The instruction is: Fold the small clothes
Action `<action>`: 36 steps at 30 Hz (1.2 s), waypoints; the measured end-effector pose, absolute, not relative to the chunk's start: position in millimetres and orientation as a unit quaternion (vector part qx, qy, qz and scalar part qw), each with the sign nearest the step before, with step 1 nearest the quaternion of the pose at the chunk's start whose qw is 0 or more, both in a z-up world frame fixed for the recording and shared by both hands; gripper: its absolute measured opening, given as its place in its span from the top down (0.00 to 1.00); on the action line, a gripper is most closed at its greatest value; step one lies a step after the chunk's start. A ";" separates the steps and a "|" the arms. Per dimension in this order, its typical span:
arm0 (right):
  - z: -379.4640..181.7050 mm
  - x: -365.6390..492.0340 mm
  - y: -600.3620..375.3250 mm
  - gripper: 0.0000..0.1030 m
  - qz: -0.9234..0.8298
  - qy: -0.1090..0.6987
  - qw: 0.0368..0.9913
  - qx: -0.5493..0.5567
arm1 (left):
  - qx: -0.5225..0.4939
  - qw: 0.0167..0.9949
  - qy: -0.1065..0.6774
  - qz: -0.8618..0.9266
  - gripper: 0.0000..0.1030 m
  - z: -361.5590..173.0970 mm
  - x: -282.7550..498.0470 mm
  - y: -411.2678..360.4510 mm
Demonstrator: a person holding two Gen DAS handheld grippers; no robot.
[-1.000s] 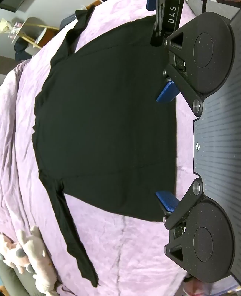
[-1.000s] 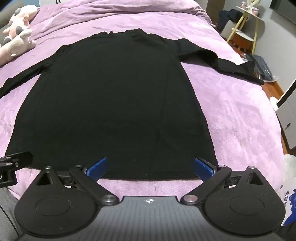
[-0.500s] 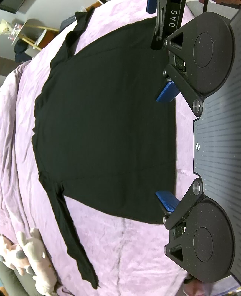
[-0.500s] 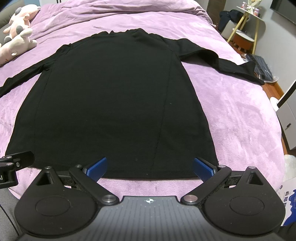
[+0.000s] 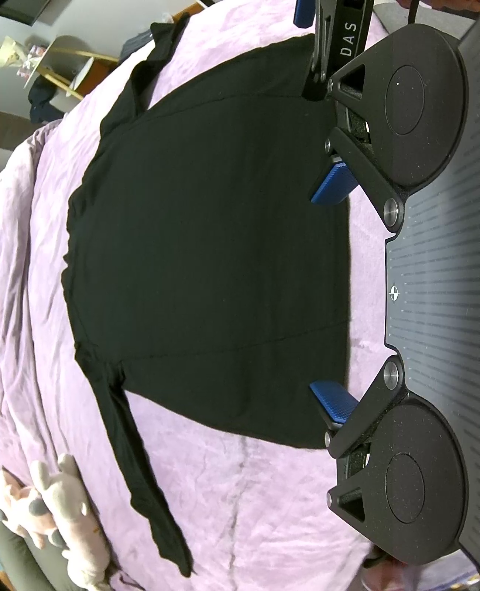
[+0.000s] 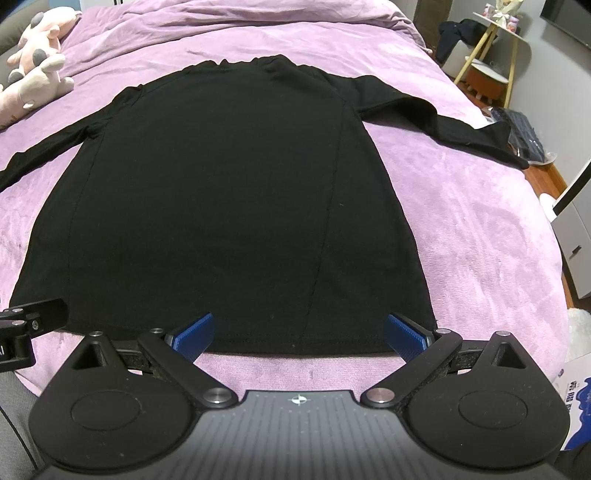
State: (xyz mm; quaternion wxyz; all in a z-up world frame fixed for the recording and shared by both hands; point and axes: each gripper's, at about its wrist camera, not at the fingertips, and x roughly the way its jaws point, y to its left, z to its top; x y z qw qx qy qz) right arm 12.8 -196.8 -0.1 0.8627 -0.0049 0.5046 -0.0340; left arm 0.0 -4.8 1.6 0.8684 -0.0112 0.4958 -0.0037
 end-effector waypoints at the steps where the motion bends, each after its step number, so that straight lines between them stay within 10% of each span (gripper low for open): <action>1: -0.2 12.6 -196.8 0.04 -0.034 0.505 0.863 -0.005 | -0.011 0.868 0.496 -0.003 0.00 1.5 0.0 -4.7; 36: -0.6 16.1 -201.3 0.04 -0.033 0.507 0.861 -0.004 | -0.015 0.866 0.500 -0.006 0.00 -0.3 4.2 -7.6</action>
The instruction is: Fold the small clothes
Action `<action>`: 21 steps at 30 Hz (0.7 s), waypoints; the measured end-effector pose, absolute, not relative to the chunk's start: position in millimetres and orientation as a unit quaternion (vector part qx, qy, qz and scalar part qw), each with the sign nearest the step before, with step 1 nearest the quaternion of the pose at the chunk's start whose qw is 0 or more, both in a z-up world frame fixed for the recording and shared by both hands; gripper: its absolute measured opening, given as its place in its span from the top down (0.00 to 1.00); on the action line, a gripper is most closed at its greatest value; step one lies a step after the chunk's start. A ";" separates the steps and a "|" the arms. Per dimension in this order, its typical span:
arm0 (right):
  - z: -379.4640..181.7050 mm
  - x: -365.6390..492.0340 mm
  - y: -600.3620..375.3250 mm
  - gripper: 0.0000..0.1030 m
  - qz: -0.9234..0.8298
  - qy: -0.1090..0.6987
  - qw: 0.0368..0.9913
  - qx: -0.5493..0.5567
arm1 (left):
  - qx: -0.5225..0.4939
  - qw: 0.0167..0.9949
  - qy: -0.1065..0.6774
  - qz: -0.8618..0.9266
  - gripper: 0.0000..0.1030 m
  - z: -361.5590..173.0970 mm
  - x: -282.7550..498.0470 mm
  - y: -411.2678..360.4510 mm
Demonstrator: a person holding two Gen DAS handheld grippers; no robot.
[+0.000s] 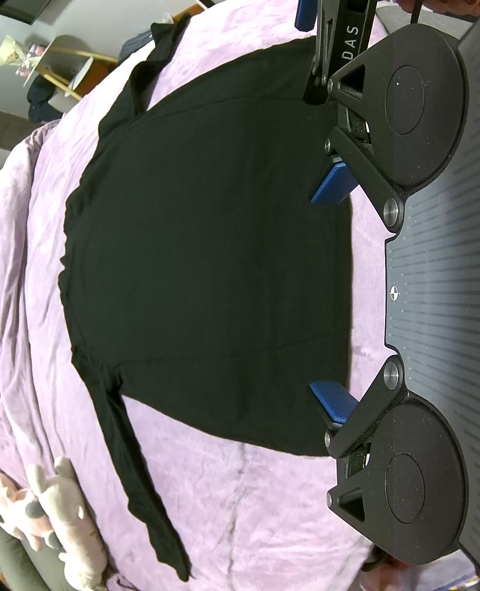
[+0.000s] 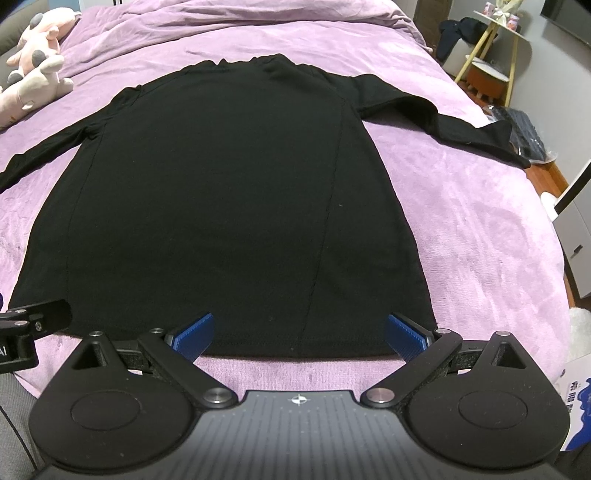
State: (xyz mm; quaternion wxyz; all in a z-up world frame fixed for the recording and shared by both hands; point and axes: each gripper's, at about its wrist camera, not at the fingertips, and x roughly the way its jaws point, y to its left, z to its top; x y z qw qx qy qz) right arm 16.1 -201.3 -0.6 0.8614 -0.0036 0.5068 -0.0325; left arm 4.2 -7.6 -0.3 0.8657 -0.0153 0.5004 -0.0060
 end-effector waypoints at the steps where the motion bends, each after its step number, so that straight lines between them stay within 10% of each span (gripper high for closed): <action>1: -0.7 16.1 -201.4 0.04 -0.033 0.507 0.861 -0.003 | -0.015 0.866 0.500 -0.006 0.00 -0.6 4.4 -7.9; 21: -5.4 15.6 -202.7 0.04 -0.029 0.507 0.862 -0.007 | -0.013 0.861 0.508 -0.009 0.00 -6.7 7.4 -11.5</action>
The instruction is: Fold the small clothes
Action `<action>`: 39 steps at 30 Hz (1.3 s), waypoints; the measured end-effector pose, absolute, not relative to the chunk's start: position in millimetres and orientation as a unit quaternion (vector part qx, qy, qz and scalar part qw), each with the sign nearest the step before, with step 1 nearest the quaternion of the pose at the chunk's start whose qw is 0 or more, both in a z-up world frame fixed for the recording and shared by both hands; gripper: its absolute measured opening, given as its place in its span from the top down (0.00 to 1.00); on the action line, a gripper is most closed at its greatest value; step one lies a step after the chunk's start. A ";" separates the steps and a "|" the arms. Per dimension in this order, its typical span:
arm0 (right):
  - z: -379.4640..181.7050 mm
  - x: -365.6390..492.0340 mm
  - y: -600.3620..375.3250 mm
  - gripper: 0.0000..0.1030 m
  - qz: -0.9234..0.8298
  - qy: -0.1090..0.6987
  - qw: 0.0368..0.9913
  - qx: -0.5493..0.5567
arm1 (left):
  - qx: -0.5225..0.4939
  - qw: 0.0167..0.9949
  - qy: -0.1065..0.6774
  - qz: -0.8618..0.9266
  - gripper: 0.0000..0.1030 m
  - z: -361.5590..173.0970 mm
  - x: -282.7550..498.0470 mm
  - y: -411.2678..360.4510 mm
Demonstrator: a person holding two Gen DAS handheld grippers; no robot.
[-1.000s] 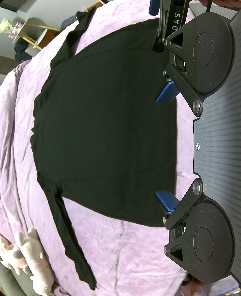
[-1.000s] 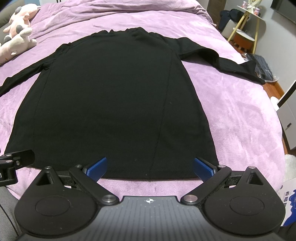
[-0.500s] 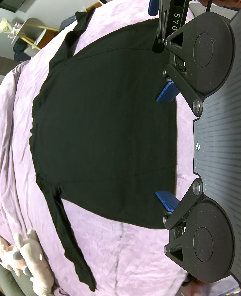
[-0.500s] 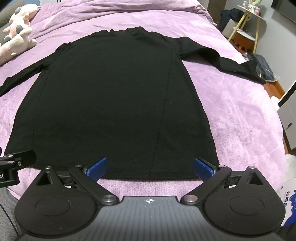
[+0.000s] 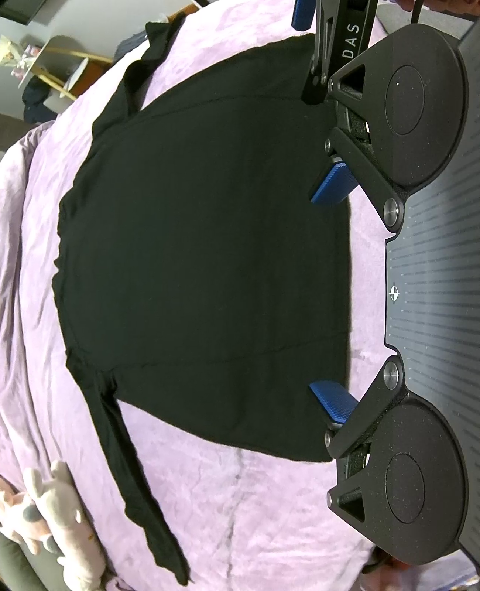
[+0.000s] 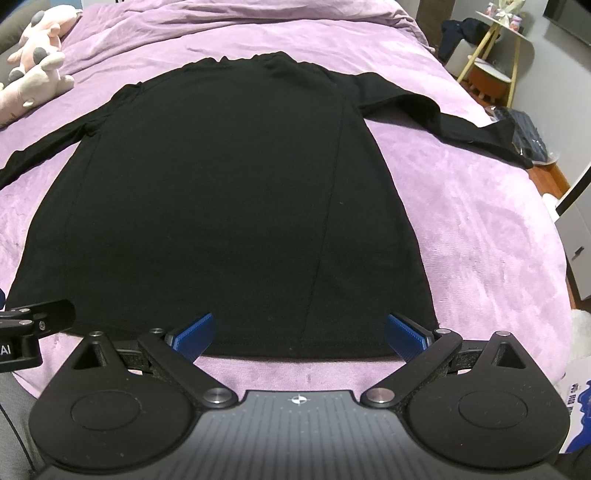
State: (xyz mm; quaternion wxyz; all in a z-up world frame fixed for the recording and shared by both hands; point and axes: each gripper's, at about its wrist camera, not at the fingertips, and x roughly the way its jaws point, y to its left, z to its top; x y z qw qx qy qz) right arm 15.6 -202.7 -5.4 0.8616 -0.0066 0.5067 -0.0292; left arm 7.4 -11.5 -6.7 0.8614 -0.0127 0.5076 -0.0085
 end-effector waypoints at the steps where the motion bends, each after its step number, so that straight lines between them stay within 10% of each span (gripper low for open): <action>1: -5.8 15.5 -202.8 0.04 -0.029 0.507 0.862 -0.007 | -0.013 0.861 0.508 -0.009 0.00 -6.6 7.3 -11.4; 23: -17.0 24.3 -221.6 0.04 0.028 0.477 0.879 0.007 | -0.025 0.854 0.519 -0.018 0.00 -22.7 18.3 -12.2; 35: -20.9 115.3 -412.7 0.04 -0.052 0.328 0.916 0.225 | -0.078 0.867 0.490 -0.038 0.00 -31.0 59.5 5.6; 37: -26.8 134.9 -458.5 0.10 -0.100 0.297 0.902 0.297 | -0.087 0.865 0.493 -0.033 0.00 -35.3 68.4 5.5; 39: -36.5 153.6 -501.2 0.37 -0.148 0.275 0.880 0.359 | -0.092 0.862 0.497 -0.027 0.00 -39.9 77.0 4.4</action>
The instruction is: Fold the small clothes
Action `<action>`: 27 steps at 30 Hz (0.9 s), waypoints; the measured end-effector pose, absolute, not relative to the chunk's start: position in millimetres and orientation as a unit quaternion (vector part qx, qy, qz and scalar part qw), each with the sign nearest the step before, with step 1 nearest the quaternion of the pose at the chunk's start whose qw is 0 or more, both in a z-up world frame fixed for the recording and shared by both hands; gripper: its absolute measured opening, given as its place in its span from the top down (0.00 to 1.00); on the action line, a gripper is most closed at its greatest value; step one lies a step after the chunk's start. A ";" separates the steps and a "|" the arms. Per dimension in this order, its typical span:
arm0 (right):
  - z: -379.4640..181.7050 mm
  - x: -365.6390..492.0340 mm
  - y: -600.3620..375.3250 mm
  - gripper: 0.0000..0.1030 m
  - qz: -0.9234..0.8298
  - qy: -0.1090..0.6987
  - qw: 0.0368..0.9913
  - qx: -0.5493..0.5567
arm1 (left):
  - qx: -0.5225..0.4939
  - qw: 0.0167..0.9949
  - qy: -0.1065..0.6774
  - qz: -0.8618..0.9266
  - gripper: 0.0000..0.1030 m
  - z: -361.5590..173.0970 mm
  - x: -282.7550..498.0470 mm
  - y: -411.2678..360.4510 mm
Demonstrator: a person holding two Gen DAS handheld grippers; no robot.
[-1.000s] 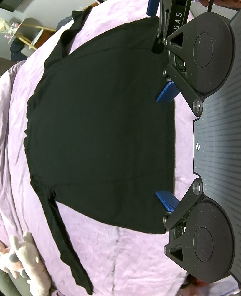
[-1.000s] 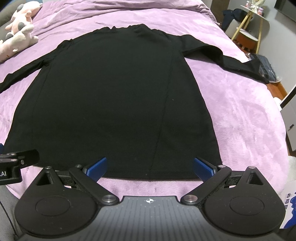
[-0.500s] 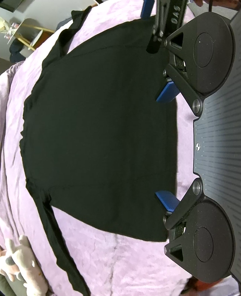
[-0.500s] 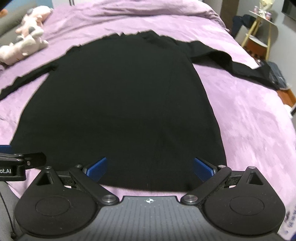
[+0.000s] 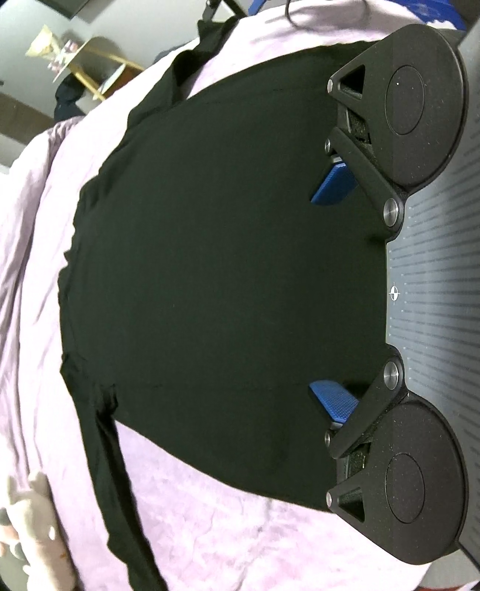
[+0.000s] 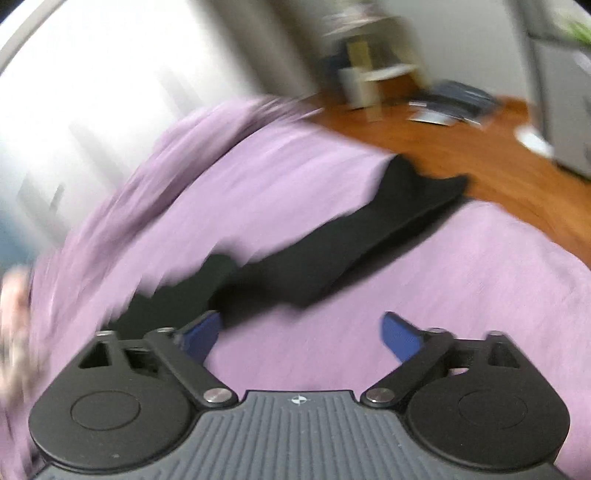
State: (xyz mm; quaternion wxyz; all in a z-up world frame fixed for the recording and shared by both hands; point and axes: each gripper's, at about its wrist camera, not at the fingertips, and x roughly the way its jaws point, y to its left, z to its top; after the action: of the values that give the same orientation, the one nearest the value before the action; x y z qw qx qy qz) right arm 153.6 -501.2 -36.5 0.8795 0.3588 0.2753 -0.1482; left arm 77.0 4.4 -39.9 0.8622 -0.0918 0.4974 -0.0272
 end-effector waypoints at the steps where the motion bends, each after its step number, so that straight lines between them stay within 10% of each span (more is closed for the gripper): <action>1: -43.2 160.5 -516.0 0.44 -0.165 0.269 0.869 0.381 | -0.094 0.862 0.498 -0.026 0.00 -41.8 79.2 5.0; 12: -113.7 192.1 -582.3 0.93 -0.243 0.216 0.798 0.507 | -0.112 0.853 0.509 -0.007 0.00 -60.2 104.6 11.7; 19: -20.1 207.7 -505.1 0.95 -0.239 0.188 0.930 0.206 | -0.107 0.861 0.498 -0.010 0.07 -52.8 110.1 21.7; 27: 15.0 211.2 -297.4 0.87 0.158 0.230 0.960 0.012 | -0.172 0.875 0.449 -0.045 0.07 -26.8 125.4 38.9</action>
State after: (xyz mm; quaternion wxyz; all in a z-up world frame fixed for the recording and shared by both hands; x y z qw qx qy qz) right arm 211.2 -297.4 15.0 0.9602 0.0121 0.2302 0.1576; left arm 125.4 38.9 -26.8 0.8754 -0.1720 0.4494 -0.0454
